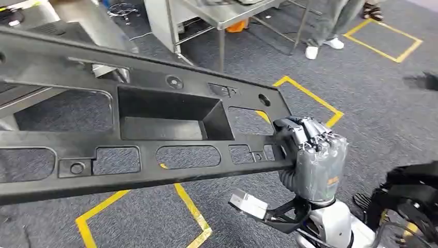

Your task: Take the parts from the cabinet and place them on the table.

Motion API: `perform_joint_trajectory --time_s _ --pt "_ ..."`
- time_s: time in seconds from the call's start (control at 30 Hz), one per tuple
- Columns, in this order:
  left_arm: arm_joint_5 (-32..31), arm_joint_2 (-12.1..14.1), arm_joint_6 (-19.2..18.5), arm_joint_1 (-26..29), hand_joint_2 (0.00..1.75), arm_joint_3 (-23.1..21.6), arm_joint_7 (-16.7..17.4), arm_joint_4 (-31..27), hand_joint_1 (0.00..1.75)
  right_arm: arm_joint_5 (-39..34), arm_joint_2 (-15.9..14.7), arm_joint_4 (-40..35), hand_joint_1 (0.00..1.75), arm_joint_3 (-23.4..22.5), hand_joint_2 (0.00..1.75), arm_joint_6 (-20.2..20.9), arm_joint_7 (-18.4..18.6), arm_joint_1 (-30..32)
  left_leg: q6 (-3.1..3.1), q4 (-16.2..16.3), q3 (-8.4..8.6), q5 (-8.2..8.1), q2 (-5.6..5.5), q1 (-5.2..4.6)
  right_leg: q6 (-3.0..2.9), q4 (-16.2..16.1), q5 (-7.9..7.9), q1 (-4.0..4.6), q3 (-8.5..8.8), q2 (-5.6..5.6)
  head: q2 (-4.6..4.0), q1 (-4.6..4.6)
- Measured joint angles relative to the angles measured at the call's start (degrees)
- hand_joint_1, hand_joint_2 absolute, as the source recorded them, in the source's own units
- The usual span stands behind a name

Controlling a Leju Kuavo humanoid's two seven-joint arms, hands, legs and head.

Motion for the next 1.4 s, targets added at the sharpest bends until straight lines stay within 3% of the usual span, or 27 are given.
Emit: perform_joint_trajectory --time_s 0.07,0.1,0.13,0.27,0.3,0.37,0.43,0.47,0.5,0.57,0.6,0.63,0.67,0.8,0.87,0.93,0.97,1.0,1.03,1.1,1.13,1.17,1.27,1.3,1.33,1.37,1.4 --pt "0.00 0.00 -0.48 -0.04 1.75 0.00 -0.07 0.00 0.00 0.00 0.00 0.00 1.75 0.00 1.75 0.02 0.00 0.02 -0.09 0.33 0.19 -0.19 -1.49 0.02 -0.35 -8.13 5.67 -0.04 3.12 0.47 0.00 0.11" --pt "0.00 -0.02 -0.57 -0.07 1.75 0.00 -0.07 0.00 0.00 -0.02 0.00 0.00 1.75 -0.02 1.75 0.02 0.00 0.00 -0.27 0.57 0.24 -0.38 -2.12 0.09 -0.49 -13.29 8.45 -0.12 5.27 1.73 0.00 0.22" --pt "-0.02 -0.02 -0.90 -0.12 1.75 0.00 -0.09 0.00 0.00 -0.02 0.00 0.00 1.75 -0.04 1.75 0.02 0.00 -0.01 -0.51 0.78 0.03 -0.58 -2.58 -0.01 -0.63 -15.77 7.92 -0.16 6.36 4.23 0.00 0.33" --pt "0.00 -0.02 -2.08 -0.05 1.75 0.00 -1.22 0.00 0.00 -0.02 0.00 -0.02 1.75 -0.20 1.75 0.13 -0.09 0.03 -1.86 0.60 -0.47 -0.35 -4.55 0.30 -1.07 -16.66 8.10 0.27 6.62 2.76 0.00 0.13" --pt "-0.02 0.04 -1.86 -0.11 1.75 0.00 -1.35 0.00 0.00 -0.02 0.00 -0.02 1.75 -0.20 1.75 0.15 -0.09 -0.02 -2.10 1.06 -0.32 -0.74 -4.31 0.19 -1.49 -17.37 8.44 -0.44 6.95 1.79 0.00 0.24" --pt "-0.28 0.04 -1.46 -0.21 1.75 0.00 -1.53 0.00 0.00 0.00 0.00 -0.09 1.75 -0.26 1.75 0.17 -0.13 0.06 -2.95 5.70 -2.27 -3.80 0.34 0.01 -2.10 -17.63 8.31 -0.39 7.38 0.56 0.00 -0.68" --pt "-0.53 0.02 -1.44 -0.18 1.75 0.00 -1.51 0.00 0.00 0.00 0.00 -0.09 1.75 -0.26 1.75 0.17 -0.13 0.32 -3.58 14.72 -6.74 -7.85 1.41 0.45 -2.32 -17.62 8.07 -0.32 7.56 -0.92 0.00 -0.76" --pt "-0.59 0.02 -1.46 -0.12 1.75 0.00 -1.51 0.00 0.00 -0.02 0.00 -0.07 1.75 -0.26 1.75 0.19 -0.15 0.42 -3.83 17.90 -8.48 -8.62 1.53 0.68 -2.31 -17.60 7.94 -0.33 7.60 -1.63 0.00 -0.83" --pt "-0.59 0.04 -1.46 -0.07 1.75 0.00 -1.51 0.00 0.00 -0.02 0.00 -0.07 1.75 -0.26 1.75 0.17 -0.15 0.50 -4.02 18.39 -8.99 -7.91 1.68 0.91 -2.21 -17.58 7.80 -0.38 7.73 -2.34 0.00 -0.90" --pt "-0.61 0.04 -1.53 -0.06 1.75 0.00 -1.44 0.00 0.00 -0.02 0.00 -0.07 1.75 -0.26 1.75 0.17 -0.17 0.51 -4.25 11.57 -5.75 -3.30 2.24 1.27 -1.85 -17.56 7.36 -0.53 8.28 -3.53 0.00 -0.87" --pt "-0.59 0.04 -1.53 -0.07 1.75 0.00 -1.44 0.00 0.00 -0.02 0.00 -0.07 1.75 -0.26 1.75 0.17 -0.15 0.51 -4.27 6.13 -3.10 -0.66 3.12 1.34 -1.58 -17.53 7.05 -0.63 8.72 -4.07 0.00 -0.87" --pt "-0.61 0.04 -1.55 -0.07 1.75 0.00 -1.44 0.00 0.00 -0.02 0.00 -0.07 1.75 -0.26 1.75 0.18 -0.15 0.51 -4.17 1.52 -1.25 0.37 5.14 1.32 -1.18 -17.51 6.68 -0.56 9.13 -4.58 0.00 -0.96" --pt "-0.63 0.02 -1.55 -0.14 1.75 0.00 -1.42 0.00 0.00 -0.02 0.00 -0.07 1.75 -0.26 1.75 0.19 -0.15 0.50 -3.61 1.16 -1.01 0.00 5.46 0.65 -0.68 -17.23 6.30 -0.10 9.22 -4.83 0.00 -1.12" --pt "-0.59 0.04 -1.60 0.01 1.75 0.00 -1.40 0.00 0.00 -0.02 0.00 -0.07 1.75 -0.28 1.75 0.17 -0.15 0.42 -1.84 0.76 -0.93 -0.11 3.39 0.71 0.49 -18.13 5.94 -0.30 10.30 -6.15 0.00 -0.76" --pt "-0.63 0.04 -1.75 -0.08 1.75 0.00 -1.49 0.00 0.00 0.00 0.00 -0.09 1.75 -0.28 1.75 0.13 -0.13 0.29 -1.03 0.44 -0.62 0.02 2.69 0.89 0.45 -14.18 3.14 -0.55 8.87 -2.06 0.00 -0.20" --pt "-0.68 0.04 -1.99 -0.06 1.75 0.00 -1.64 0.00 0.00 -0.02 0.00 -0.07 1.75 -0.28 1.75 0.13 -0.09 0.49 -0.65 0.45 -0.60 -0.10 1.66 0.71 0.34 -4.68 -1.06 -0.38 3.87 -0.37 0.00 0.50" --pt "-0.68 0.04 -2.12 0.00 1.75 0.00 -1.64 0.00 0.00 0.00 0.00 -0.07 1.75 -0.28 1.75 0.13 -0.07 0.50 -0.55 0.48 -0.57 -0.16 1.03 0.53 0.33 -0.55 -2.06 -0.29 1.48 -0.17 0.00 0.63" --pt "-0.68 0.04 -2.21 0.10 1.75 0.00 -1.73 0.00 0.00 0.00 0.00 -0.04 1.75 -0.26 1.75 0.13 -0.09 0.57 -0.48 0.51 -0.43 -0.22 0.32 0.40 0.16 0.84 -1.37 -0.20 0.27 -0.13 0.00 0.68" --pt "-0.68 0.07 -2.34 0.16 1.75 0.00 -1.81 0.00 0.00 0.00 0.00 0.00 1.75 -0.26 1.75 0.13 -0.09 0.69 -0.43 0.52 -0.24 -0.26 -0.39 0.30 -0.03 -0.66 0.50 -0.10 0.58 -0.09 0.00 0.66" --pt "-0.68 0.09 -2.51 0.13 1.75 0.00 -1.97 0.00 0.00 0.00 0.00 0.00 1.75 -0.26 1.75 0.09 -0.09 0.75 -0.51 0.64 0.18 -0.45 -1.88 0.29 -0.64 -9.75 6.48 -0.06 3.99 0.88 0.00 0.74" --pt "-0.68 0.09 -2.51 0.11 1.75 0.00 -2.03 0.00 0.00 0.00 0.02 0.00 1.75 -0.26 1.75 0.07 -0.09 0.75 -0.73 0.73 0.27 -0.61 -2.59 0.31 -0.89 -14.78 8.89 -0.10 5.84 2.66 0.00 0.81" --pt "-0.63 0.09 -2.51 0.03 1.75 0.00 -2.05 0.00 0.00 0.00 0.02 0.04 1.75 -0.26 1.75 0.04 -0.09 0.81 -1.06 1.05 -0.07 -0.79 -3.07 0.01 -0.79 -16.28 8.08 -0.23 6.36 4.71 0.00 0.72" --pt "-0.57 0.11 -2.51 0.27 1.75 0.00 -2.08 0.00 0.00 0.00 0.04 0.09 1.75 -0.24 1.75 -0.02 -0.09 0.93 -2.04 0.74 -0.48 -0.49 -4.72 0.70 -1.03 -16.57 7.97 0.26 6.50 3.48 0.00 0.59" --pt "-0.50 0.17 -2.51 0.33 1.75 0.00 -2.08 0.00 0.00 0.00 0.04 0.11 1.75 -0.24 1.75 -0.02 -0.09 0.93 -2.51 0.73 -0.50 -0.52 -5.31 0.39 -1.42 -17.07 8.19 -0.26 6.75 2.84 0.00 0.44" --pt "-0.48 0.31 -2.51 0.35 1.75 0.00 -2.08 0.00 0.00 -0.02 0.07 0.11 1.75 -0.24 1.75 -0.02 -0.11 0.75 -2.71 1.69 -0.40 -1.17 -3.33 0.44 -1.63 -17.42 8.38 -0.42 7.07 1.85 0.00 0.57" --pt "-0.46 0.31 -2.51 0.24 1.75 0.00 -2.12 0.00 0.00 0.00 0.07 0.13 1.75 -0.24 1.75 -0.11 -0.13 0.83 -3.19 4.04 -1.44 -2.87 -0.35 0.15 -2.03 -17.53 8.28 -0.39 7.25 1.27 0.00 -0.26" --pt "-0.46 0.35 -2.51 0.16 1.75 0.00 -2.12 0.02 0.00 -0.02 0.07 0.13 1.75 -0.24 1.75 -0.15 -0.13 0.86 -3.55 7.81 -3.30 -5.00 0.82 0.28 -2.21 -17.52 8.19 -0.29 7.31 0.47 0.00 -0.46"
